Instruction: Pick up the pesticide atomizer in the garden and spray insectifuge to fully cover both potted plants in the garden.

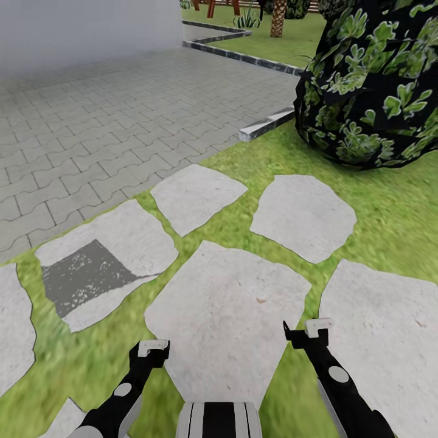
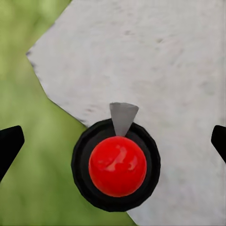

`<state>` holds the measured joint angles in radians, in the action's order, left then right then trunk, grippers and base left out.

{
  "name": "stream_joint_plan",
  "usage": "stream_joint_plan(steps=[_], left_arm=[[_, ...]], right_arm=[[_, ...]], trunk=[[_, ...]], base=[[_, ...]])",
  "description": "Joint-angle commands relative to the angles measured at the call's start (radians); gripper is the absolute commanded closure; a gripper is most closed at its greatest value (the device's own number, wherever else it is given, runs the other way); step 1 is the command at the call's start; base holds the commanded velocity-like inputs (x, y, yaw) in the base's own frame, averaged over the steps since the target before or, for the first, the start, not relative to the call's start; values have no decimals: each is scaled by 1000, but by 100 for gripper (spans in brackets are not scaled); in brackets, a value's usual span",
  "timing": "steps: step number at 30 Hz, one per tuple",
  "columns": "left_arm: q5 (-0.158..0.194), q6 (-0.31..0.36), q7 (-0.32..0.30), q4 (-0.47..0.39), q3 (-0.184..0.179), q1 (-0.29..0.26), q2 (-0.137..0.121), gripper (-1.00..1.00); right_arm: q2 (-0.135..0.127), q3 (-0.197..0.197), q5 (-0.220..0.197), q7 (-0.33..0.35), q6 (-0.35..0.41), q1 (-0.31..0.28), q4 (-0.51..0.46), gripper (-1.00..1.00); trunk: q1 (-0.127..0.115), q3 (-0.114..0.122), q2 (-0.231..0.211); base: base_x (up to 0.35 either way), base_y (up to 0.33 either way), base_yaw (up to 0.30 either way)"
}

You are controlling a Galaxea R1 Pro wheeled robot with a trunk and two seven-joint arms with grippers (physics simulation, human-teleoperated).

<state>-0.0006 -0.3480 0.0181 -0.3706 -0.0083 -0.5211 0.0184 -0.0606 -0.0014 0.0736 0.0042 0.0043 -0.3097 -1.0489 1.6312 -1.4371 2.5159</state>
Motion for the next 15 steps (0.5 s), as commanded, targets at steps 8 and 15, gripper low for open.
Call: stream_joint_plan(steps=[8, 15], left_arm=[[0, -3, 2, 1, -1, 0, 1, -100], [0, -3, 2, 1, 0, 0, 2, -100]], right_arm=[[-1, 0, 8, 0, 1, 0, 0, -100], [0, 0, 8, 0, 1, 0, 0, -100]], trunk=[[0, 0, 0], [0, 0, 0]], base=[[-44, 0, 0], [-2, 0, 0]])
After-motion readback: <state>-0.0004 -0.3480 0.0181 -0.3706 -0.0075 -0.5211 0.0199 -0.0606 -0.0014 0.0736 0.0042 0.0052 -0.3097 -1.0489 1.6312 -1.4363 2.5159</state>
